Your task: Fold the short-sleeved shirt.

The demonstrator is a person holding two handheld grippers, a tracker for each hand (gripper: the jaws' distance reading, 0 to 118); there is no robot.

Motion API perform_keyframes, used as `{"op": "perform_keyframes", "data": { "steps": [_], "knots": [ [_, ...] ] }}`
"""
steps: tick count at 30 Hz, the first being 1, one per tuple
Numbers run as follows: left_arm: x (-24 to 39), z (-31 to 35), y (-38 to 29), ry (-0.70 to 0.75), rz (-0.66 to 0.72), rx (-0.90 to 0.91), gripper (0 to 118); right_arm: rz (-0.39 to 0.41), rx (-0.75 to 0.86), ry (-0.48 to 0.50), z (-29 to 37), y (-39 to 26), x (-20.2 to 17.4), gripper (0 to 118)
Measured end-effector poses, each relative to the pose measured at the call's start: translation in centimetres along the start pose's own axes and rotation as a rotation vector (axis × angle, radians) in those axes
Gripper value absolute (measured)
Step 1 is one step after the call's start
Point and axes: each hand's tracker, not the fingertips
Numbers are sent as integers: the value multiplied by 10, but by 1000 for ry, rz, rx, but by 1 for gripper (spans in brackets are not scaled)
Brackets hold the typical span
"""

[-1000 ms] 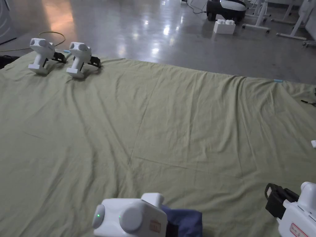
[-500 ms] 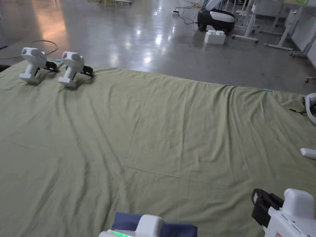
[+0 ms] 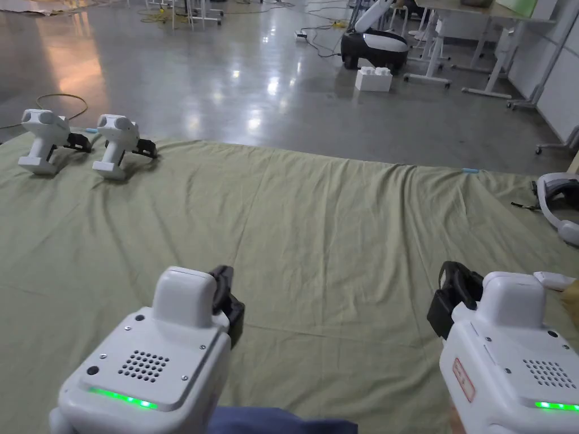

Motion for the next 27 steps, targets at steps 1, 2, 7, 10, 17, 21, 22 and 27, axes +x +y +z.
{"op": "perform_keyframes", "data": {
  "steps": [1,2,7,10,17,21,22,27],
  "knots": [
    [-4,1,3,10,6,22,6,15,13,-12,0,2,-3,6],
    [-7,0,4,42,6,44,6,27,30,-23,1,3,-5,6],
    [-24,-5,4,124,44,79,4,51,69,-72,5,3,-11,6],
    [-33,-6,4,144,80,78,3,24,83,-81,9,4,-7,6],
    [-50,-4,2,167,91,58,3,5,78,-88,21,6,0,6],
    [-59,0,-6,150,92,15,3,-8,-41,-2,34,-7,-8,6],
    [-62,1,-10,147,88,-2,3,-8,-92,25,39,-17,-14,6],
    [-72,9,-37,162,75,-74,3,30,-353,183,51,-83,-57,6]
  ]
}}
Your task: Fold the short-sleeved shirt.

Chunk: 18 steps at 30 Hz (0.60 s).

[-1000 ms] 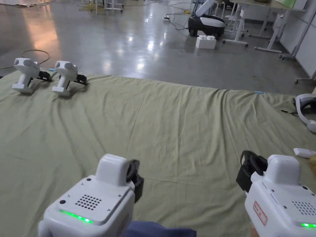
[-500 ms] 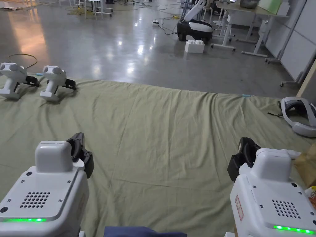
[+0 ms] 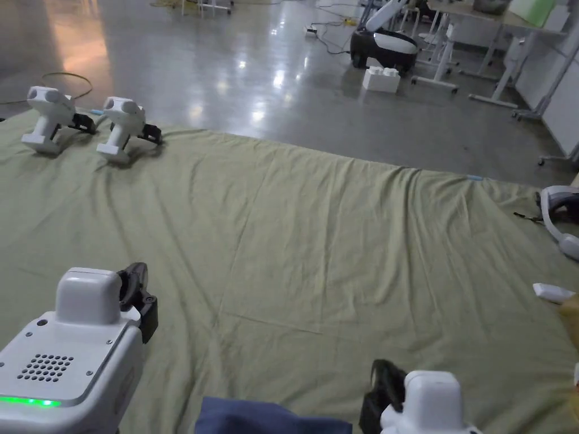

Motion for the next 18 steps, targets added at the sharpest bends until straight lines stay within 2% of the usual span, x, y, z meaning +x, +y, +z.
{"op": "perform_keyframes", "data": {
  "steps": [2,5,11,16,17,18],
  "knots": [
    [-6,4,-11,-8,3,-35,3,22,-82,53,-13,-25,-18,6],
    [-13,12,-25,-14,5,-89,3,0,-181,127,-32,-55,-32,6],
    [-29,23,-55,-130,84,-270,3,0,-313,36,-63,-106,-30,6],
    [-45,13,-80,-322,231,-456,3,8,-291,50,-64,-117,-24,6],
    [-48,7,-84,-363,262,-499,7,14,-293,51,-65,-117,-25,6],
    [-51,2,-87,-411,294,-537,18,14,-292,53,-65,-117,-24,6]
  ]
}}
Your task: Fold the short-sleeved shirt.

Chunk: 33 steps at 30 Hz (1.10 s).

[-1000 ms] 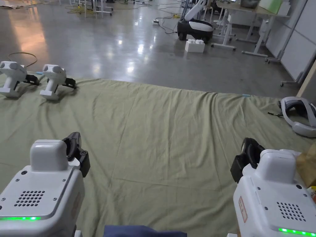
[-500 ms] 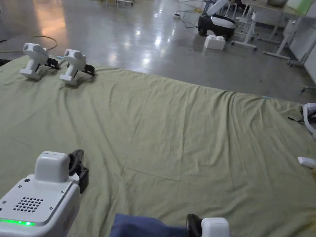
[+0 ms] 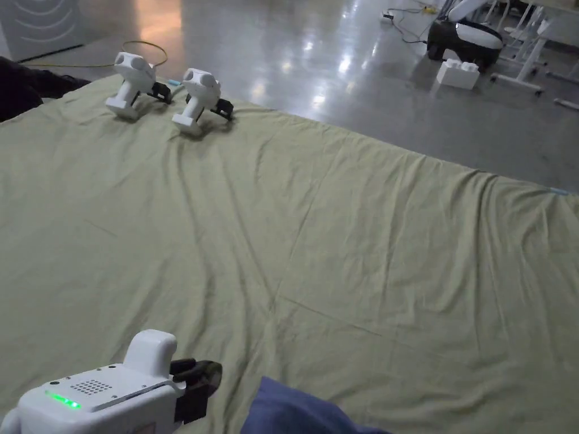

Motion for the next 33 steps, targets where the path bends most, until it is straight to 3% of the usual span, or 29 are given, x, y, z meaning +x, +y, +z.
{"op": "perform_keyframes", "data": {
  "steps": [1,2,3,8,12,17,22,23,24,25,26,33],
  "knots": [
    [-6,-4,1,-57,39,-45,36,-15,-2,11,-1,0,3,6],
    [-14,-9,3,-125,90,-82,62,-46,-4,29,-1,0,7,6],
    [-20,-14,3,-186,137,-118,73,-68,-5,44,-1,0,11,6],
    [-39,-46,7,-280,140,-297,75,-94,-14,81,-1,0,21,6],
    [-52,-81,1,-373,264,-427,75,-82,-6,82,-1,-2,19,6],
    [-50,-116,-19,-591,489,-549,75,-65,3,77,-1,-4,17,6],
    [-32,-125,-25,-637,475,-543,74,-54,3,75,-2,-4,17,6],
    [-26,-124,-25,-619,439,-522,67,-52,3,74,-2,-4,17,6],
    [-23,-123,-26,-582,404,-511,54,-52,2,74,-1,-4,17,6],
    [-32,-125,-25,-524,379,-500,30,-53,0,72,-1,-3,16,6],
    [-35,-125,-27,-502,404,-500,25,-53,-3,77,0,-2,16,6],
    [-30,-104,-21,-528,448,-471,22,31,39,34,12,12,1,6]
  ]
}}
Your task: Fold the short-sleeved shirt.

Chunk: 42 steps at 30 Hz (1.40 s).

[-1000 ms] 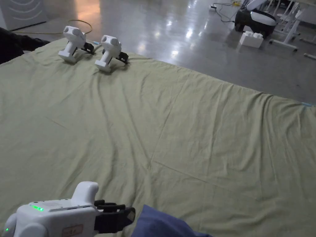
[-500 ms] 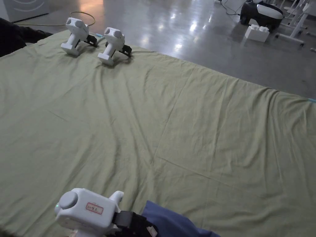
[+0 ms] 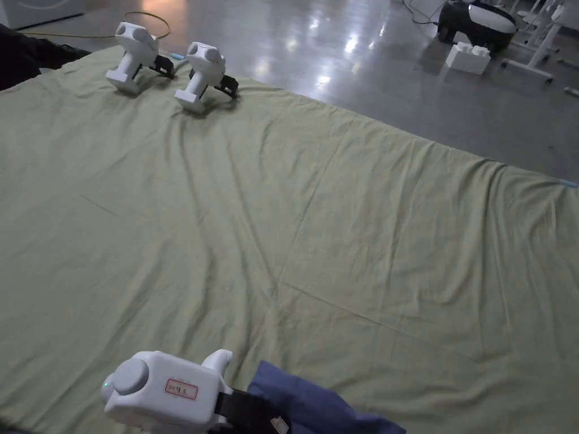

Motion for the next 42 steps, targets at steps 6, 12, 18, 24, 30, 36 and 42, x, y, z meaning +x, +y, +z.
{"op": "perform_keyframes", "data": {
  "steps": [6,12,18,24,30,36,42],
  "knots": [
    [24,65,15,22,-61,43,21,60,169,-17,18,60,0,6],
    [23,168,45,134,-99,118,21,63,306,-81,22,124,18,6],
    [10,276,83,313,-90,154,21,15,388,-140,30,165,46,6],
    [2,350,106,564,-5,165,21,-32,415,-210,42,175,75,6],
    [21,360,98,751,55,188,21,-65,401,-262,52,165,97,6],
    [-22,359,124,919,83,147,35,-102,370,-264,47,154,109,6],
    [3,348,111,1138,-44,102,68,-101,364,-261,47,149,114,6]
  ]
}}
